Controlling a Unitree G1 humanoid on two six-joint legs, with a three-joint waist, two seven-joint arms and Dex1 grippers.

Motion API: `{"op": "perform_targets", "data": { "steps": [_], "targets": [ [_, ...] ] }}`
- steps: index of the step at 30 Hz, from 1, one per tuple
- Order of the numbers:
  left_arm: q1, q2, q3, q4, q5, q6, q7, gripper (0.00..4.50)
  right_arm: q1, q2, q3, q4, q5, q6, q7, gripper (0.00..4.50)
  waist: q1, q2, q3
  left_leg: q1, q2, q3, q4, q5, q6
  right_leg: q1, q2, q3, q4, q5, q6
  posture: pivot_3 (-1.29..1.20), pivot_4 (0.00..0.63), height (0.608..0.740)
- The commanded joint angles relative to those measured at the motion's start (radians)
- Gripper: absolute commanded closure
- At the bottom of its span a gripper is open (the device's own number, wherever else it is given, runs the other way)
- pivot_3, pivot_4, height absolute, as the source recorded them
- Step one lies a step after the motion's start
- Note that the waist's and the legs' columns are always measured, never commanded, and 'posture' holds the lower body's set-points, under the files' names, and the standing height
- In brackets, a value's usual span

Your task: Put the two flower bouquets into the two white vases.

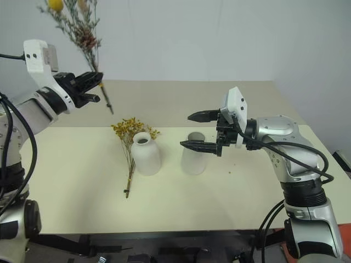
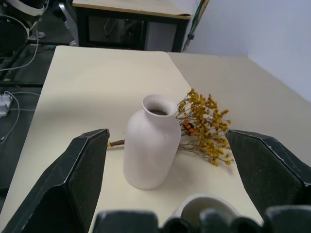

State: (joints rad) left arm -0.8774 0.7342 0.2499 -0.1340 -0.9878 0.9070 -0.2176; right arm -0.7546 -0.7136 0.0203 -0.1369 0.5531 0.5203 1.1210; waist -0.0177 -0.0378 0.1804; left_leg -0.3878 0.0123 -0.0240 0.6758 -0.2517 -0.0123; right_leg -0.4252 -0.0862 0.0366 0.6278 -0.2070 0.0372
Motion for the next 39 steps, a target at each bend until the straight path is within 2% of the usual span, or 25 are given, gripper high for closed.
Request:
{"op": "perform_targets", "data": {
  "steps": [1, 3, 7, 12, 26, 36, 39],
  "targets": [
    [-0.015, -0.009, -0.036, 0.002, 0.04, -0.112, -0.234, 4.45, 0.001, -0.021, -0.025, -0.044, 0.011, 0.037, -0.018, 0.0, -0.002, 0.0, 0.0, 0.0, 0.0, 0.0, 0.0, 0.0, 0.0, 0.0, 0.0, 0.0, 0.0, 0.0, 0.0, 0.0, 0.15, 0.74],
    [0.003, -0.028, -0.062, 0.013, 0.072, -0.194, -0.386, 4.45, 0.008, -0.03, -0.027, -0.058, 0.015, 0.055, -0.025, 0.0, -0.001, 0.0, 0.0, 0.0, 0.0, 0.0, 0.0, 0.0, 0.0, 0.0, 0.0, 0.0, 0.0, 0.0, 0.0, 0.0, 0.15, 0.74],
    [0.048, -0.075, -0.084, 0.04, 0.12, -0.321, -0.591, 4.45, 0.012, -0.048, -0.025, -0.076, 0.009, 0.096, -0.041, 0.0, -0.001, 0.0, 0.0, 0.0, 0.0, 0.0, 0.0, 0.0, 0.0, 0.0, 0.0, 0.0, 0.0, 0.0, 0.0, 0.0, 0.15, 0.74],
    [0.092, -0.092, -0.113, 0.081, 0.194, -0.397, -0.719, 4.45, 0.003, -0.079, -0.022, -0.086, 0.008, 0.141, -0.047, 0.0, -0.001, 0.0, 0.0, 0.0, 0.0, 0.0, 0.001, 0.0, 0.001, 0.0, 0.0, 0.0, 0.0, 0.0, 0.0, 0.0, 0.15, 0.74],
    [0.152, -0.123, -0.129, 0.116, 0.331, -0.447, -0.736, 4.45, 0.007, -0.097, -0.03, -0.092, 0.01, 0.146, -0.045, 0.0, 0.001, 0.0, 0.0, 0.0, 0.001, 0.0, 0.001, -0.001, 0.002, 0.0, 0.0, 0.0, 0.0, 0.0, 0.001, 0.0, 0.15, 0.74],
    [0.21, -0.14, -0.12, 0.084, 0.353, -0.445, -0.723, 4.45, 0.001, -0.093, -0.027, -0.092, 0.009, 0.143, -0.047, 0.0, 0.0, 0.0, 0.0, 0.0, 0.001, 0.0, 0.001, -0.001, 0.002, 0.0, 0.0, 0.0, 0.0, 0.0, 0.001, 0.0, 0.15, 0.74],
    [0.235, -0.145, -0.117, 0.07, 0.362, -0.454, -0.719, 4.45, -0.041, -0.08, -0.007, -0.077, -0.001, 0.141, -0.046, 0.0, 0.001, 0.0, 0.0, 0.0, 0.001, 0.0, 0.001, -0.001, 0.002, 0.0, 0.0, 0.0, 0.0, 0.0, 0.0, 0.0, 0.15, 0.74]
  ]
}}
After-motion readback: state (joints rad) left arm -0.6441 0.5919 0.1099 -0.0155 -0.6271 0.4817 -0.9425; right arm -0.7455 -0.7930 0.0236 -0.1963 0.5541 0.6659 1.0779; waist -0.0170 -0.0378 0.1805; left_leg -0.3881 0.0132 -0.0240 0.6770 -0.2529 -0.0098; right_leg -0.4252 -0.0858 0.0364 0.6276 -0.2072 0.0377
